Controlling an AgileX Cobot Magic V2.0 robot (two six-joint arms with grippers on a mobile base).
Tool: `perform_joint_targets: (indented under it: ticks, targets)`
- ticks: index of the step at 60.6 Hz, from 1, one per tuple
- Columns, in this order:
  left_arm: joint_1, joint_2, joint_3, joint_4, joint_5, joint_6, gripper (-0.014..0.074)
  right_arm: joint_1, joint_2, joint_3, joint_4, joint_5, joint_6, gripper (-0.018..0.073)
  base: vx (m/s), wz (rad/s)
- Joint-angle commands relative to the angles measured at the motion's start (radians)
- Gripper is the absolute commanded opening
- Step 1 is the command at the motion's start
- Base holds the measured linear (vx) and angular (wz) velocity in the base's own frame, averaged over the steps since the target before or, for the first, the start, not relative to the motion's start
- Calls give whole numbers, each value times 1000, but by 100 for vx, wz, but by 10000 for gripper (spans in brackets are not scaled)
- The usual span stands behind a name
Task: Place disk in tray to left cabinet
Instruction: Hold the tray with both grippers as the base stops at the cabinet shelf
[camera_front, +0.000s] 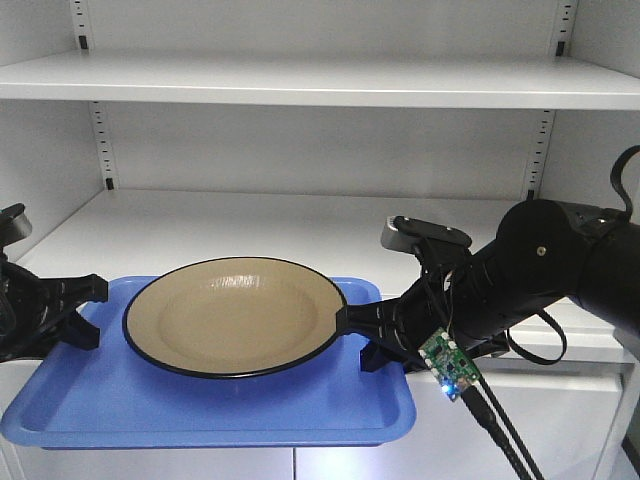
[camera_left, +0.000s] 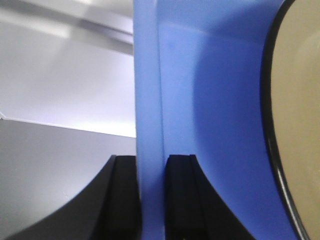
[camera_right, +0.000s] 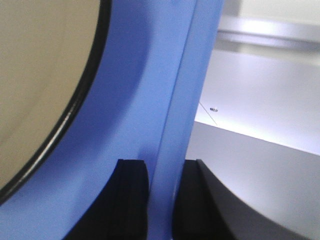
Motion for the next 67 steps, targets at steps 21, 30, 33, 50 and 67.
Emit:
perform_joint_targets:
  ticks: [21,30,33,50,67]
  targets:
    - [-22,-48,-43,-125,-54,-11,-1,20,-56,-41,87,-81,-32,-6,16,-5]
    - [-22,-48,-43,-125,-54,-11,-1,20,-56,-41,87,-81,-32,-6,16,-6]
    - [-22,-48,-43,-125,-54,-11,-1,20,-56,-41,87,-81,-32,-6,16,-7]
    - [-22,-48,-43,-125,-54,-11,-1,20,-56,-41,87,-81,-32,-6,14,-6]
    - [-22,-48,-43,-125,-54,-11,-1,20,-56,-41,87,-81,-32,-6,10,-6]
